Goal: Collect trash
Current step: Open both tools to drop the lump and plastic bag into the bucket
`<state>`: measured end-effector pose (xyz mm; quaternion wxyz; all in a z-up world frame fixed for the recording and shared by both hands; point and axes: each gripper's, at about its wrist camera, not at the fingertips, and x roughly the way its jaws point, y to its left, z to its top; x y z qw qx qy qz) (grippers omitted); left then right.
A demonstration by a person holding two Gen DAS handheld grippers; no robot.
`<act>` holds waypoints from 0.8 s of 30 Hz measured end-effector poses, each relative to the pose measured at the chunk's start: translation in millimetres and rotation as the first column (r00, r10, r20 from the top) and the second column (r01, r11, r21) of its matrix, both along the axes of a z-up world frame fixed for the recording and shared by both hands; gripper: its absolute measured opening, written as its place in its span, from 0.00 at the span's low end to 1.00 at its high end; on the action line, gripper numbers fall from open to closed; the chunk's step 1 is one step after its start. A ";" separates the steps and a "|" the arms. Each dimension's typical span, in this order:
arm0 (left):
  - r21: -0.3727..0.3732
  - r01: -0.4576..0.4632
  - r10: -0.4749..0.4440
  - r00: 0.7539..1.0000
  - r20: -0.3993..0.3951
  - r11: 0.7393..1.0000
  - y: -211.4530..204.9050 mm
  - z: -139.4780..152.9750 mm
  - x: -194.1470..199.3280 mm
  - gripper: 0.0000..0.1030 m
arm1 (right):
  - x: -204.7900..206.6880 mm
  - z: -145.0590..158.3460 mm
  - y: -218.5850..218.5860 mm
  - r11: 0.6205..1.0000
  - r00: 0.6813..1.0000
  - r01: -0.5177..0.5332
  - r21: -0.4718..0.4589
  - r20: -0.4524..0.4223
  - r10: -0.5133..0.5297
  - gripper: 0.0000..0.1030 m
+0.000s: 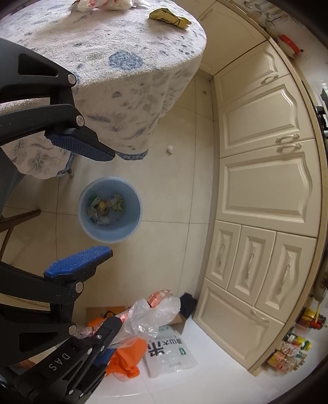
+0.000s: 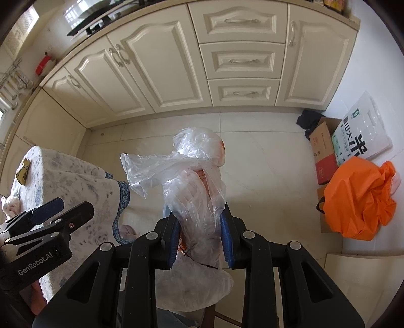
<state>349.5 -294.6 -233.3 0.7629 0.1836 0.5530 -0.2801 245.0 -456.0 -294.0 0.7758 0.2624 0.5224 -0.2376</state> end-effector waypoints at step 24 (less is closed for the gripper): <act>0.008 -0.082 0.081 0.997 0.017 0.997 48.7 20.4 -7.1 0.64 | 36.9 16.9 37.6 0.993 0.992 -0.117 -0.032 0.041 0.118 0.39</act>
